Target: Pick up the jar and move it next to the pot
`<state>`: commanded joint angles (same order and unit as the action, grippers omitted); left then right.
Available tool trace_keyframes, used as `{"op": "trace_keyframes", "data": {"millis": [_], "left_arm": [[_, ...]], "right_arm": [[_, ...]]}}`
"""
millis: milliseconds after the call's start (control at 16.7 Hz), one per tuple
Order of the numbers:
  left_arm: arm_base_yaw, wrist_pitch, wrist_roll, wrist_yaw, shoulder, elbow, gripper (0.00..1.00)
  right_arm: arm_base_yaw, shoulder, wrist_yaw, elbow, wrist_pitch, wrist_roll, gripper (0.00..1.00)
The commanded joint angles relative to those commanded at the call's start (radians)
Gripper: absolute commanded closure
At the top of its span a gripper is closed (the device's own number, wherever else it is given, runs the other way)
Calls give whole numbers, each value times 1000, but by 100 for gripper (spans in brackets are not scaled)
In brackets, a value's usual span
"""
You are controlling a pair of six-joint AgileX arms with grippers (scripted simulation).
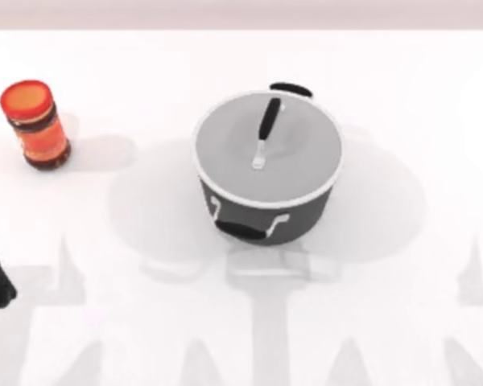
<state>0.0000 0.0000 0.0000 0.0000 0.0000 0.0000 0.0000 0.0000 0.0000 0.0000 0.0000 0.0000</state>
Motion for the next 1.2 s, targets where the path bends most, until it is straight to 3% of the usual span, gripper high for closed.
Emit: {"op": "trace_keyframes", "data": {"millis": [240,540,840,1200], "left_arm": [[1,-19,6,1,24,17,0],[-3,-173,59,12,236,188,0],[-16,-419,158,34,600,537,0],[-28,-755,307,54,1133,1117,0]], "right_arm": [[0,0,0,0,0,0,0],[0,0,0,0,0,0,0],[0,0,0,0,0,0,0],[0,0,0,0,0,0,0]]}}
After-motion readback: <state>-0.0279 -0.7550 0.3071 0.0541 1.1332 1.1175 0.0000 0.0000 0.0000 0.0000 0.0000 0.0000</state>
